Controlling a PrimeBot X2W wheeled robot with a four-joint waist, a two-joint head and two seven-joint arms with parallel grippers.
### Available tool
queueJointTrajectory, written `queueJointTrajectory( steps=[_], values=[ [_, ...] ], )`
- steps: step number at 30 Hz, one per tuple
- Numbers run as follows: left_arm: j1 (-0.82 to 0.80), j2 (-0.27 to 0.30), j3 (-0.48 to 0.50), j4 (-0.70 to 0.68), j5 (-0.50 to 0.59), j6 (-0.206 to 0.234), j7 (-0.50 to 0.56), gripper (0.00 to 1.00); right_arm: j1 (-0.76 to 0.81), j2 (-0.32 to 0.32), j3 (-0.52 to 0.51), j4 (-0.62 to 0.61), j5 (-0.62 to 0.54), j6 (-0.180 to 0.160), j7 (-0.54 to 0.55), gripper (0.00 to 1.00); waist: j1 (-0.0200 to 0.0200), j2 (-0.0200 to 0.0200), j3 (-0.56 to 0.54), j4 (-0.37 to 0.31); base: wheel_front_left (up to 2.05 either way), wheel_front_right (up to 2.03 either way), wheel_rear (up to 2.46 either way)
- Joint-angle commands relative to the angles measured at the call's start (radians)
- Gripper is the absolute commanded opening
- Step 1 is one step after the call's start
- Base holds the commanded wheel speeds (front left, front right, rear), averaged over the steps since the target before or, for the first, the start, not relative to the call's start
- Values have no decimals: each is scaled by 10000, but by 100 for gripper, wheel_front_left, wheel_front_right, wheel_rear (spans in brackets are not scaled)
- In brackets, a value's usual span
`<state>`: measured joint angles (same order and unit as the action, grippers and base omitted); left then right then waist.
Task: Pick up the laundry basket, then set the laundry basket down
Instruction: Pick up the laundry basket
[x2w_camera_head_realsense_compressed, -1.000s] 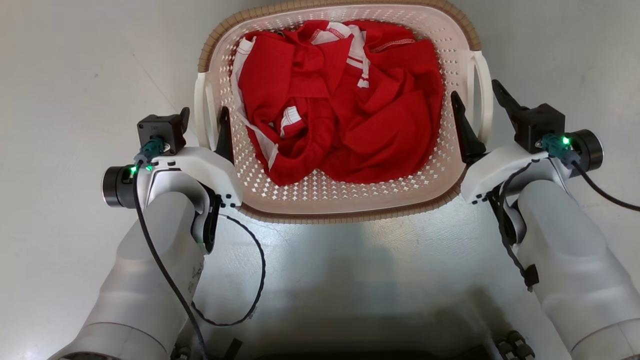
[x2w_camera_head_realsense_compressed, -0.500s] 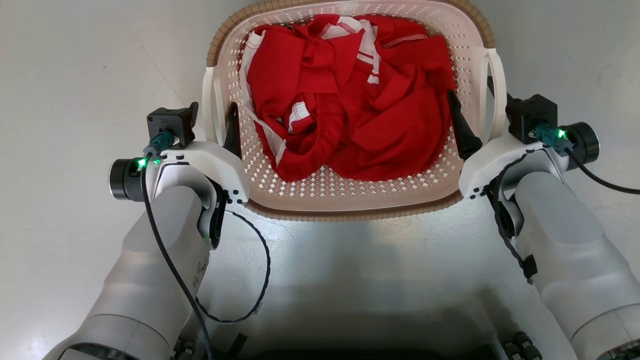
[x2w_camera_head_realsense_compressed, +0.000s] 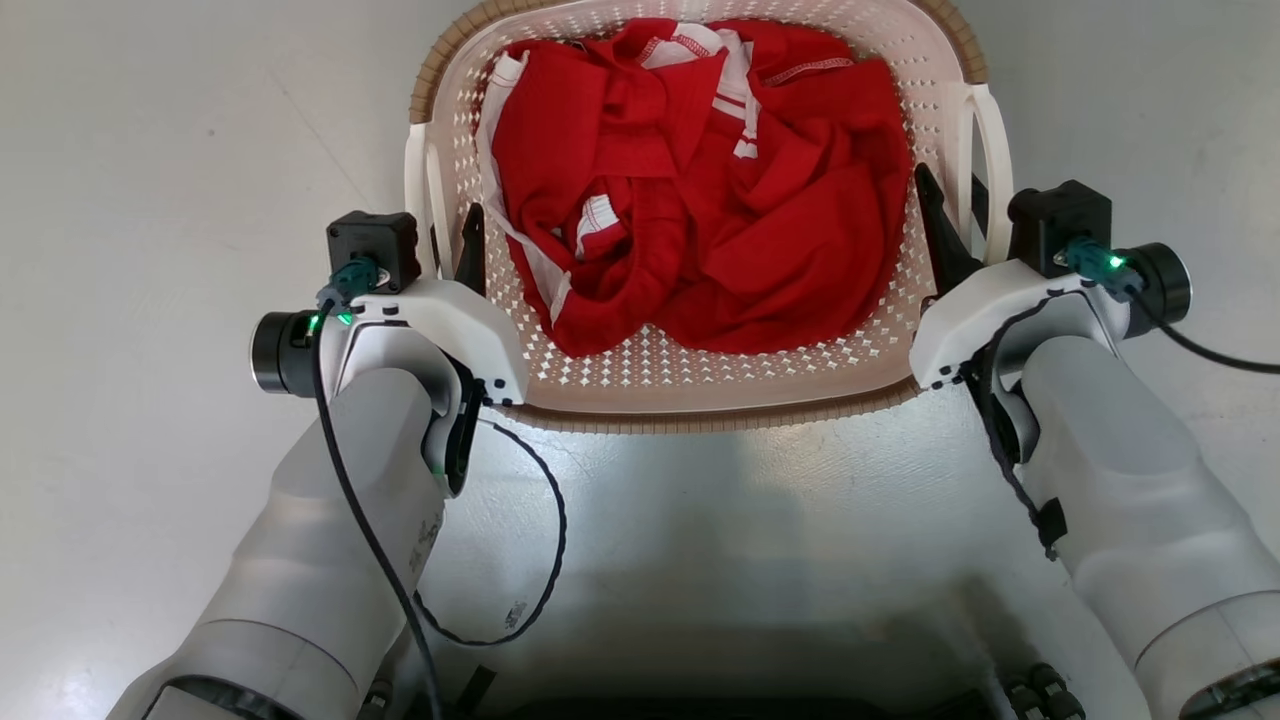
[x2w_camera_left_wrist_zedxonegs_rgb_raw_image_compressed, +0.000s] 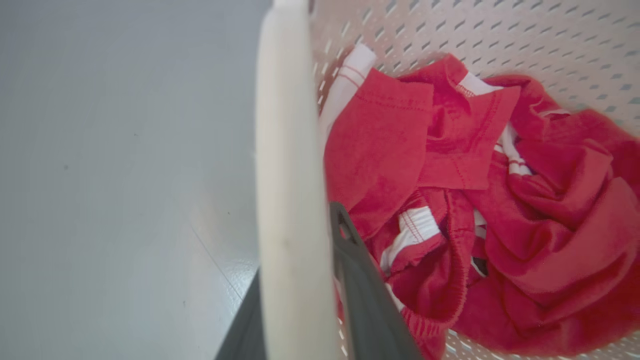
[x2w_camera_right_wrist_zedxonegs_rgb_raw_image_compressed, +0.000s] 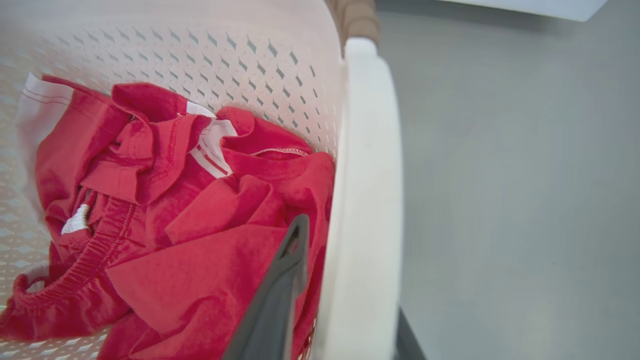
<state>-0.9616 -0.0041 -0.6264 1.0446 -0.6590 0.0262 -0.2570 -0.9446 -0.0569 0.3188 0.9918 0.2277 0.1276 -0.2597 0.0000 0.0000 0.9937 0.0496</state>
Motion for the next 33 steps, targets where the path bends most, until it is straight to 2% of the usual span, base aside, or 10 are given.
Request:
queueJointTrajectory(
  steps=[1, 13, 23, 33],
  values=[
    [122, 543, 52, 11, 10, 125, -47, 0, 389, 66, 258, 201, 1, 31, -21, 0, 0, 0, -20, 5, 0, 0, 0],
    [237, 543, -360, 259, 40, 130, -47, 0, 651, 66, 402, 478, 535, 31, -21, 0, 0, 0, -651, -69, 0, 0, 0],
    [629, 543, -816, 937, 5, -65, -47, 0, 1144, 66, 1190, 782, 1603, 31, -5, 0, 0, 0, -1946, -370, 0, 0, 0],
    [1384, 543, -1414, 1478, -507, -184, 186, 0, 1552, 66, 2105, 1322, 2625, 31, 434, 0, 0, 0, -3557, -505, 0, 0, 0]
  ],
)
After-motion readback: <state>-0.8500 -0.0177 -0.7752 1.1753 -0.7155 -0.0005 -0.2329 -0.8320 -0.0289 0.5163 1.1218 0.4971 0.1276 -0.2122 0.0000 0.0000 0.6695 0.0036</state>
